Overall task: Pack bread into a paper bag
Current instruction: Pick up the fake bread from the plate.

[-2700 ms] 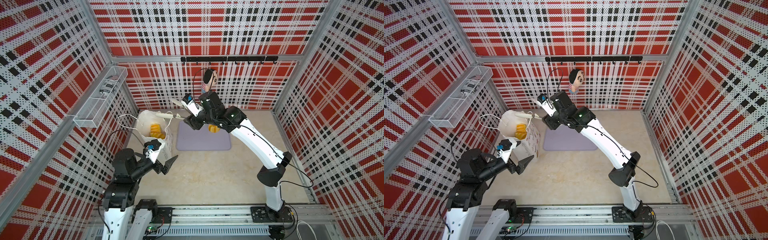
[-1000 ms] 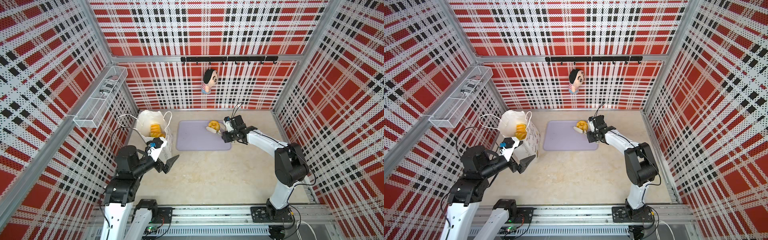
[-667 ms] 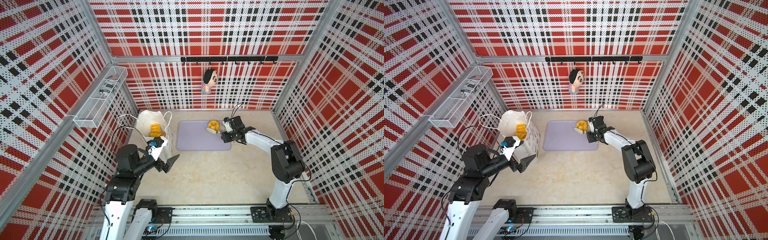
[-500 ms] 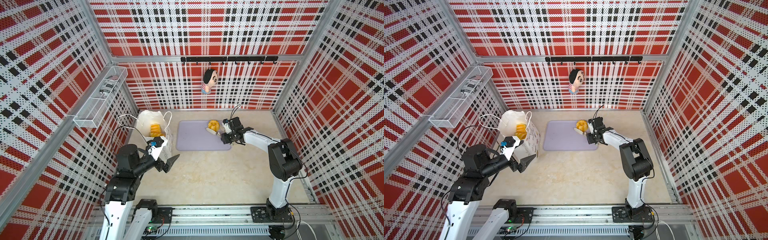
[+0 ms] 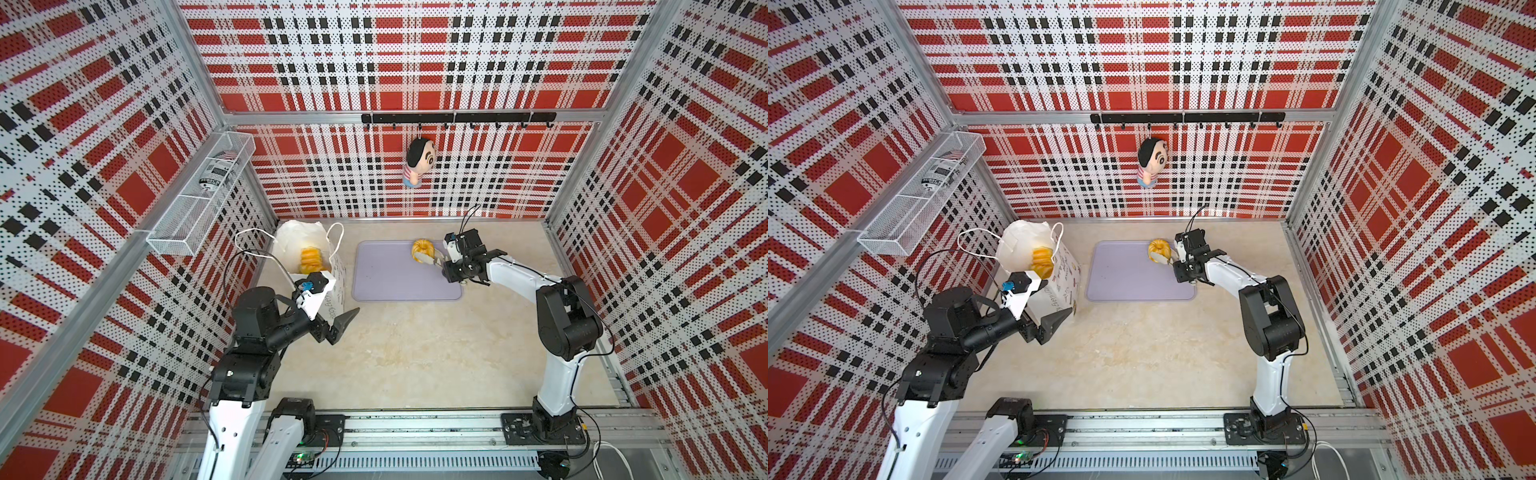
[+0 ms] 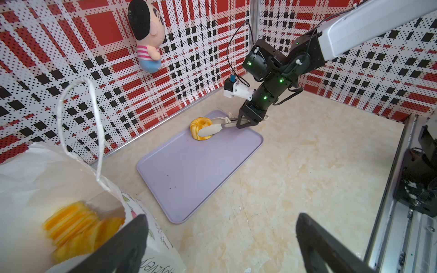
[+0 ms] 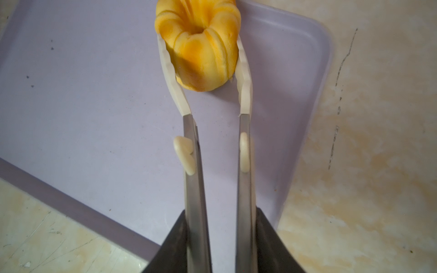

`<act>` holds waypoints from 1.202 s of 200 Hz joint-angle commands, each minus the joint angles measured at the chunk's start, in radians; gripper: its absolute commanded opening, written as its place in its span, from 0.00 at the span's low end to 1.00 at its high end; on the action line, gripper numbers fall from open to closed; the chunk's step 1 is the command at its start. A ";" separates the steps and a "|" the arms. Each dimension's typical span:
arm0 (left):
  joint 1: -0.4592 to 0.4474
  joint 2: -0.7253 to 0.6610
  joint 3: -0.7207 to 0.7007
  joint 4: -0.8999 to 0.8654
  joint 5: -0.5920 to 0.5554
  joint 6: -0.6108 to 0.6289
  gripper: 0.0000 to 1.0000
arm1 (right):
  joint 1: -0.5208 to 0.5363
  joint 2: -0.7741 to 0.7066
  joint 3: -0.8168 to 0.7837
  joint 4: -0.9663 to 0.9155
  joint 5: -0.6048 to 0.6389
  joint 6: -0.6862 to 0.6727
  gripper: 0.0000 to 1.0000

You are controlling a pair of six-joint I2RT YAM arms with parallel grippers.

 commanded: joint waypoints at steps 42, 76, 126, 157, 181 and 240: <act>-0.012 -0.010 0.016 -0.001 -0.014 -0.010 0.98 | 0.046 -0.126 0.231 -0.179 0.009 -0.037 0.41; -0.015 -0.009 0.012 0.000 -0.013 -0.014 0.98 | 0.078 -0.159 0.379 -0.287 0.068 -0.048 0.40; -0.019 -0.018 0.012 -0.002 -0.017 -0.016 0.98 | 0.102 -0.172 0.534 -0.369 0.085 -0.060 0.39; -0.020 -0.022 0.013 -0.006 -0.022 -0.019 0.98 | 0.121 -0.168 0.581 -0.384 0.071 -0.066 0.39; -0.020 -0.025 0.014 -0.010 -0.026 -0.019 0.98 | 0.153 -0.153 0.639 -0.403 0.045 -0.074 0.39; -0.022 -0.024 0.018 -0.015 -0.032 -0.018 0.98 | 0.273 -0.077 0.792 -0.449 0.005 -0.080 0.39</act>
